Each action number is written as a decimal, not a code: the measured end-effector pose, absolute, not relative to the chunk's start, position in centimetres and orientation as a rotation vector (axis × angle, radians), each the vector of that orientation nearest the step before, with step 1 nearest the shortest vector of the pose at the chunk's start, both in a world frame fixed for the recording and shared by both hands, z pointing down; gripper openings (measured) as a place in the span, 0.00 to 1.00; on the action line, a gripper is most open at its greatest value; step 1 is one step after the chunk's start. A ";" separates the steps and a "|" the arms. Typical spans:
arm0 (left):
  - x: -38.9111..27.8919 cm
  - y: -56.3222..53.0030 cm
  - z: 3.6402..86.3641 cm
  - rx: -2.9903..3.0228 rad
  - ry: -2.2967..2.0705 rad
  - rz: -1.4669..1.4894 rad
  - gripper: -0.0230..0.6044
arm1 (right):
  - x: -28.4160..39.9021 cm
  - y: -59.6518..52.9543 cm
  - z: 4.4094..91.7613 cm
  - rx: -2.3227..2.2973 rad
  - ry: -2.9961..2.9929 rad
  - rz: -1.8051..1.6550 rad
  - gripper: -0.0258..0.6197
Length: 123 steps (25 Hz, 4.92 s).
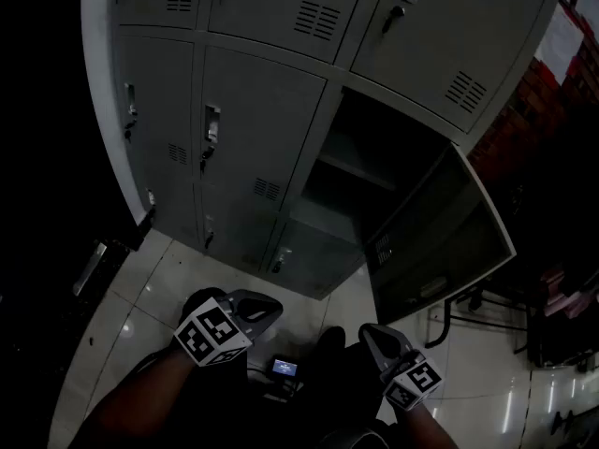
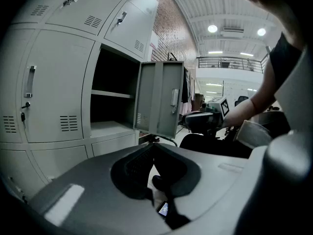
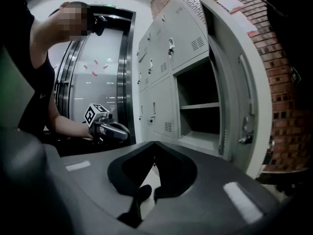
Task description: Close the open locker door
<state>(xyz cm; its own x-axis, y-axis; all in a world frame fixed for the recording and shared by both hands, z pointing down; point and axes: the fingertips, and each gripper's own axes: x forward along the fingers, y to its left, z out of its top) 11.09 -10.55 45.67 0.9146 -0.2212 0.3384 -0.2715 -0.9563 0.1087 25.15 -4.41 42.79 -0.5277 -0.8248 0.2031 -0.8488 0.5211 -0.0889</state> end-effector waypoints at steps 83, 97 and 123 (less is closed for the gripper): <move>11.4 -11.0 44.9 2.895 -0.387 0.433 0.06 | 17.0 -37.0 34.5 1.754 -2.429 0.072 0.29; 11.1 -11.0 44.8 2.895 -0.386 0.420 0.06 | 17.7 -39.4 34.6 1.829 -2.363 0.037 0.30; 10.7 -11.0 45.2 2.903 -0.391 0.437 0.06 | 19.2 -28.5 35.2 1.651 -2.518 0.018 0.08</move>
